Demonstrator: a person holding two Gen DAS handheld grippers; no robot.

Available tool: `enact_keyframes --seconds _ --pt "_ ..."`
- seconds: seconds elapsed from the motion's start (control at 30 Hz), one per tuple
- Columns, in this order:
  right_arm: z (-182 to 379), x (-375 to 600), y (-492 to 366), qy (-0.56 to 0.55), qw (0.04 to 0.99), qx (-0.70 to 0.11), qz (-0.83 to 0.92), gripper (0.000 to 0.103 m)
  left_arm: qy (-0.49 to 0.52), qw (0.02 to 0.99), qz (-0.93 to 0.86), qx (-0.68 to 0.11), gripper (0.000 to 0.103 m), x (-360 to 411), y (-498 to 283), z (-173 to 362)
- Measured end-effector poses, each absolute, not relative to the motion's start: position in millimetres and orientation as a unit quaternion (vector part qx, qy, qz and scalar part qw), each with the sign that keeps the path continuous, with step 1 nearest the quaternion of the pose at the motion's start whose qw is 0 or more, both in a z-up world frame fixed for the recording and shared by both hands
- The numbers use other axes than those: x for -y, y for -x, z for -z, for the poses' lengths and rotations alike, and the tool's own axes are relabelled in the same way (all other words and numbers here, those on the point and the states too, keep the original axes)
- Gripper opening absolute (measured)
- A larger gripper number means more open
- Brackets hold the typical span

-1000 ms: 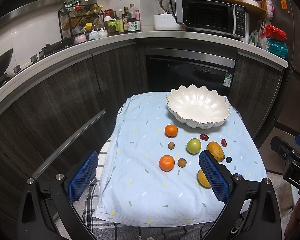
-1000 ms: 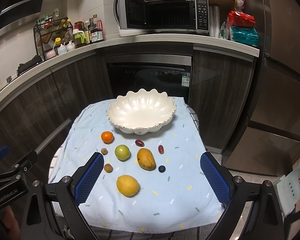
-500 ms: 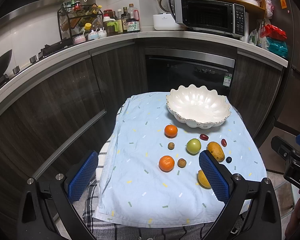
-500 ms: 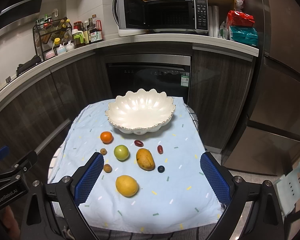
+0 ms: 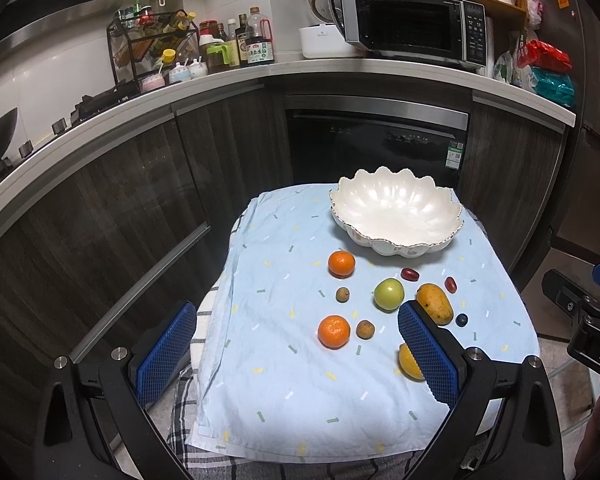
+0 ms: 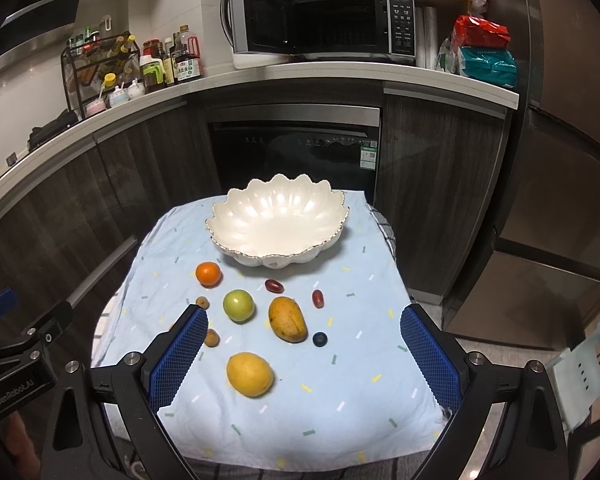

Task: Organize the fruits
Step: 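Reach the left tool to the mandarin while the right tool reaches the mango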

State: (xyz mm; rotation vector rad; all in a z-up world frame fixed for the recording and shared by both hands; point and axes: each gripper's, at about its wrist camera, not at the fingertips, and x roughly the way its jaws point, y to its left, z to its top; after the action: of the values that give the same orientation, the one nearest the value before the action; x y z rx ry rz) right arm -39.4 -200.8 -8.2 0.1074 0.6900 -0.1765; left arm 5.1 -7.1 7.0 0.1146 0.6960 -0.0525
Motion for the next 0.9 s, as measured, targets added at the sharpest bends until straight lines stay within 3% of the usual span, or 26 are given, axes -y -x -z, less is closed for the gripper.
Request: enact_keyframes --seconds 0.9 --pt "49 197 -3 -0.031 0.923 -0.376 0.077 0.098 -0.084 0.926 0.051 -0.363 0.102 19 -48 35"
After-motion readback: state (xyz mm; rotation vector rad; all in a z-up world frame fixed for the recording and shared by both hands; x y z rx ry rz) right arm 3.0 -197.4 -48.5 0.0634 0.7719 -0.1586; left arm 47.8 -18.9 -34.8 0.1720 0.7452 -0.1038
